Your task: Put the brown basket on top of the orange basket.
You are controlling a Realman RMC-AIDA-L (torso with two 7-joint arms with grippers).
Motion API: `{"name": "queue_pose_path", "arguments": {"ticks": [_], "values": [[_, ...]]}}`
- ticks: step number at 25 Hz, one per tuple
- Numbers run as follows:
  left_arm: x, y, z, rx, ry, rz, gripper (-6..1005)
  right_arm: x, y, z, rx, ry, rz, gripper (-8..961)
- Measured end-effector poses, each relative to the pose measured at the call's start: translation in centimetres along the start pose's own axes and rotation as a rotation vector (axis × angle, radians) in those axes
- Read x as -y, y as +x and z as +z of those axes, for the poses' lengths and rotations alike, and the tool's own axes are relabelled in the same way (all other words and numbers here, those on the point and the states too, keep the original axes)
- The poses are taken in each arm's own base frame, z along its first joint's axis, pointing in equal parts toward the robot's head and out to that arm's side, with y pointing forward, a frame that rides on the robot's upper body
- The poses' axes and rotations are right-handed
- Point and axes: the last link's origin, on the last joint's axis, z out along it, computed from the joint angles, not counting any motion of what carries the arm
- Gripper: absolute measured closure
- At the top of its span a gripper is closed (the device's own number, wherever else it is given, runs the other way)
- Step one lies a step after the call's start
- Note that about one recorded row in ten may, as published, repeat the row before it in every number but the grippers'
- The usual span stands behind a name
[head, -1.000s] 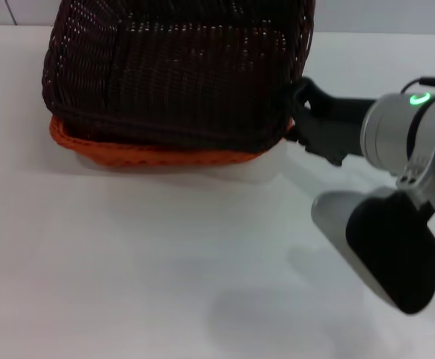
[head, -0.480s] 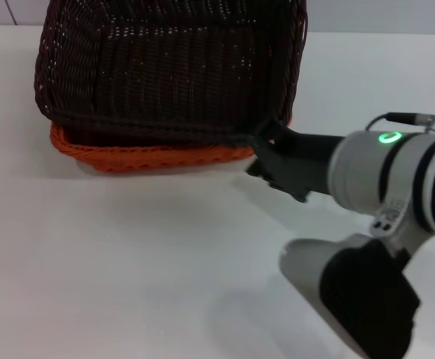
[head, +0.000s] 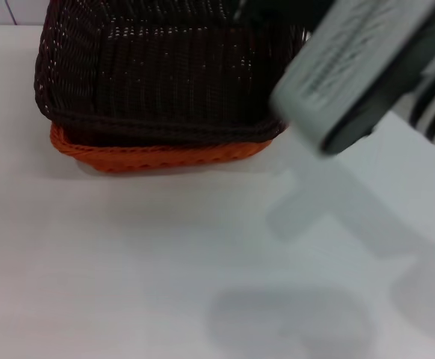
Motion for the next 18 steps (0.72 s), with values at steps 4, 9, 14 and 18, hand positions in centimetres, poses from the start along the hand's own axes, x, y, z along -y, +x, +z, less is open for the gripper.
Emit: {"name": "queue_pose_path", "arguments": {"ticks": [4,9,14,18], "values": [[0.0,0.1,0.2,-0.002,0.001,0.002,155,1.3,1.3,-1.6,0.066,0.166,0.215,443],[0.1,0.1,0.3,-0.002,0.000,0.006,155,2.1,4.8,-5.5,0.158,0.392,0.448,376],[0.2,0.1,0.3,-0.003,0.003,0.002,155,2.7,10.1,-9.4,0.138,0.566,0.585,219],[0.4,0.2,0.4,-0.006,0.016,-0.003,155,3.0,14.1,-12.2,0.073,0.711,0.676,169]]}}
